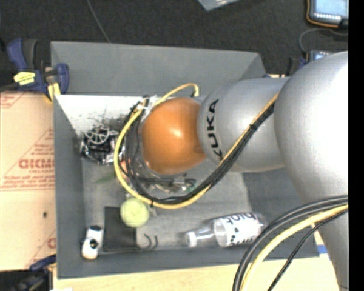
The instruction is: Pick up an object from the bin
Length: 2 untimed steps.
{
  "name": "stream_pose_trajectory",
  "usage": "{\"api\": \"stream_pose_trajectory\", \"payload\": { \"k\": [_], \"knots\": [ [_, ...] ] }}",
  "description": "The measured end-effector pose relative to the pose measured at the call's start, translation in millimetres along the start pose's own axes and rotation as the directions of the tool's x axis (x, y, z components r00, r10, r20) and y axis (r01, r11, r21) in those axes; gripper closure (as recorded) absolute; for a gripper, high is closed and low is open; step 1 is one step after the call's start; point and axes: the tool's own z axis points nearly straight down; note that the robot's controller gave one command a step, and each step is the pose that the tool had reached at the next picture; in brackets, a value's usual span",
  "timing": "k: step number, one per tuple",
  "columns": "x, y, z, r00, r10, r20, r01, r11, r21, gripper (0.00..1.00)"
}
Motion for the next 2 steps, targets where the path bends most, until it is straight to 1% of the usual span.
{"api": "stream_pose_trajectory", "payload": {
  "k": [1, 2],
  "knots": [
    [-0.2, 0, 0, 1.0, 0.002, 0.0, -0.002, 1.0, -0.001, 1.0],
    [-8.1, -1, -132, 0.999, 0.033, 0.004, -0.033, 0.999, 0.002, 1.0]
  ]
}}
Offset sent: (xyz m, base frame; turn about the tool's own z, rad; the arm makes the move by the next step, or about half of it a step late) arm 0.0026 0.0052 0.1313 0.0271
